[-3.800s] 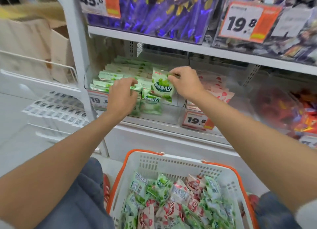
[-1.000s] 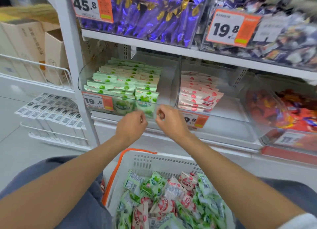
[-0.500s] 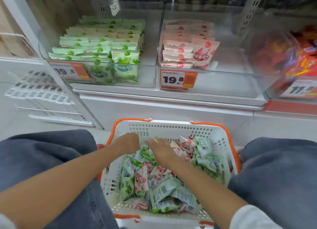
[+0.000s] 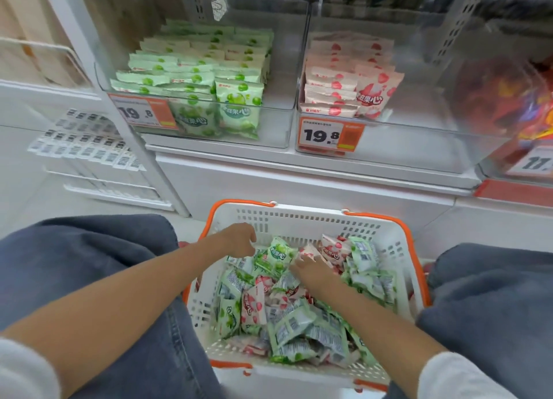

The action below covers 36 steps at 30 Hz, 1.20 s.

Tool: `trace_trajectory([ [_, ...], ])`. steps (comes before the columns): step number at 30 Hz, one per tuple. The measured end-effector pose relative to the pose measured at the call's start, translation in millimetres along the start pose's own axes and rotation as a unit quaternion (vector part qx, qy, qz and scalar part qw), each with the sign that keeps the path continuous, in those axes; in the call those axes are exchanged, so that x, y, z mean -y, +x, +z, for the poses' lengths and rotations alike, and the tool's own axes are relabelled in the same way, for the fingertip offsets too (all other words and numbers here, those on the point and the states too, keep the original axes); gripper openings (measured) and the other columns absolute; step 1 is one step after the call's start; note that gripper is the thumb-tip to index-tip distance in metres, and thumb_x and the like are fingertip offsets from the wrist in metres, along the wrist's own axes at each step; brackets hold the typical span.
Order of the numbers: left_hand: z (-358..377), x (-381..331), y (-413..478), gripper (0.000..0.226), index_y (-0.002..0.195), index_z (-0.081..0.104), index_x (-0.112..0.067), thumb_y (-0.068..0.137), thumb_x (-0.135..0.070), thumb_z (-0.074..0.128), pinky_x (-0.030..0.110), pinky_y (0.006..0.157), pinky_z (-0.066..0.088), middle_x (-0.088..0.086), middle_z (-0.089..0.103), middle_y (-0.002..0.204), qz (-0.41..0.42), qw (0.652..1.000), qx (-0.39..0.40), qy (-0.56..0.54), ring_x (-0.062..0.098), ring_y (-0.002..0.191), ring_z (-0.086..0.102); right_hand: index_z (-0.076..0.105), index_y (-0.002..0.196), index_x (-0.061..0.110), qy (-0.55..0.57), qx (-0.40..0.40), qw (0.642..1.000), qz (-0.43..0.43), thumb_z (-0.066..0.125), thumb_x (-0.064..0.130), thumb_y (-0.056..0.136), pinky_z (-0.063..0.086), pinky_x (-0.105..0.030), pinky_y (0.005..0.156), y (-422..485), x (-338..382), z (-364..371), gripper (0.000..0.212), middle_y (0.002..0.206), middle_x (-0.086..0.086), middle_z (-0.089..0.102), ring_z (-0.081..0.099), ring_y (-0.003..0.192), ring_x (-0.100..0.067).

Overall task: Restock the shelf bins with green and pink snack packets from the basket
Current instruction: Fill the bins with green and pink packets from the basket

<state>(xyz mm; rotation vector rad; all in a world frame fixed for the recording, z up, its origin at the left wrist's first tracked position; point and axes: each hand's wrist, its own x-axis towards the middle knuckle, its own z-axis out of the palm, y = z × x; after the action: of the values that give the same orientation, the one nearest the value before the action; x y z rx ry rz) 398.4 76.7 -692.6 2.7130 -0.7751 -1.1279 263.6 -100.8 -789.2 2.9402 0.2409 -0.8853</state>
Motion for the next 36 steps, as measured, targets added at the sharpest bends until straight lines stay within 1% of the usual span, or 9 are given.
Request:
trace_trajectory([
  [3,1.4,0.6,0.9,0.042,0.133,0.050,-0.011,0.093,-0.019,0.061,0.026,0.088,0.042,0.008,0.048,0.140,-0.004,1.000,0.013,-0.020,0.022,0.121,0.050,0.059,0.119,0.014,0.015,-0.039,0.999,0.005,0.052,-0.001,0.088,0.045,-0.045,0.101,13.9,-1.8,-1.6,0.035,0.109,-0.010,0.066,0.059,0.105,-0.028],
  [7,-2.3,-0.2,-1.2,0.083,0.151,0.026,-0.012,0.086,-0.030,0.074,0.032,0.110,0.033,0.006,0.032,0.155,0.023,0.997,0.012,-0.067,0.025,0.139,0.036,0.061,0.126,0.016,0.314,-0.105,0.943,0.023,0.047,0.023,0.101,0.053,-0.033,0.076,11.9,-7.2,-68.3,0.029,0.103,-0.004,0.069,0.066,0.088,-0.023],
  [10,-20.2,-7.1,-8.6,0.074,0.135,0.047,-0.026,0.072,-0.030,0.086,0.034,0.103,0.041,-0.003,0.057,0.132,0.105,0.982,-0.038,-0.151,0.023,0.125,0.052,0.065,0.110,0.016,0.427,-0.151,0.891,-0.034,0.051,0.022,0.101,0.050,-0.031,0.065,-0.5,-13.8,-138.1,0.018,0.086,0.000,0.066,0.063,0.076,-0.021],
  [14,-60.4,-14.0,-24.0,0.037,0.090,0.070,-0.023,0.062,-0.019,0.092,0.031,0.085,0.054,-0.004,0.072,0.090,0.176,0.937,-0.117,-0.278,0.012,0.084,0.066,0.071,0.093,0.005,0.440,-0.205,0.872,-0.062,0.058,0.018,0.097,0.049,-0.039,0.069,-21.0,-32.3,-206.0,0.019,0.081,-0.012,0.068,0.058,0.072,-0.018],
  [17,-98.2,-22.3,-43.1,0.035,0.090,0.072,-0.012,0.061,-0.017,0.092,0.025,0.073,0.051,0.000,0.074,0.086,0.201,0.920,-0.186,-0.279,0.006,0.074,0.063,0.067,0.086,-0.005,0.418,-0.245,0.872,-0.067,0.060,0.020,0.095,0.039,-0.032,0.064,-41.8,-41.2,-252.8,0.028,0.068,-0.016,0.057,0.045,0.065,-0.011],
  [20,-141.2,-27.2,-62.2,0.039,0.093,0.068,-0.018,0.062,-0.021,0.092,0.020,0.068,0.049,-0.006,0.071,0.084,0.232,0.896,-0.278,-0.258,0.004,0.073,0.062,0.064,0.063,0.020,0.385,-0.302,0.868,-0.082,0.060,0.018,0.096,0.031,-0.024,0.055,-63.7,-38.0,-306.1,0.033,0.052,0.012,0.047,0.036,0.052,-0.002],
  [25,-203.2,-9.8,-77.3,0.054,0.118,0.054,-0.029,0.071,-0.024,0.081,0.022,0.070,0.049,-0.015,0.060,0.099,0.184,0.810,-0.475,-0.291,0.004,0.082,0.056,0.051,0.059,0.017,0.331,-0.458,0.824,-0.038,0.059,0.019,0.095,0.024,-0.030,0.055,-63.9,-36.4,-385.9,0.036,0.055,0.007,0.036,0.029,0.052,-0.005],
  [29,-220.4,17.8,-62.7,0.035,0.108,0.057,-0.029,0.078,-0.011,0.063,0.033,0.070,0.046,-0.010,0.060,0.096,0.121,0.789,-0.534,-0.278,0.013,0.078,0.054,0.039,0.053,0.023,0.260,-0.428,0.866,0.007,0.058,0.019,0.095,0.025,-0.032,0.059,-35.2,-30.2,-409.1,0.045,0.054,0.006,0.038,0.037,0.054,-0.009],
  [36,-228.3,22.9,-42.8,0.039,0.124,0.061,-0.031,0.086,-0.026,0.065,0.042,0.096,0.044,-0.012,0.065,0.111,0.165,0.862,-0.454,-0.152,0.018,0.104,0.053,0.041,0.055,0.014,0.168,-0.255,0.952,0.026,0.060,0.021,0.094,0.025,-0.031,0.059,22.7,-16.7,-386.0,0.044,0.056,-0.003,0.038,0.041,0.067,-0.023],
])
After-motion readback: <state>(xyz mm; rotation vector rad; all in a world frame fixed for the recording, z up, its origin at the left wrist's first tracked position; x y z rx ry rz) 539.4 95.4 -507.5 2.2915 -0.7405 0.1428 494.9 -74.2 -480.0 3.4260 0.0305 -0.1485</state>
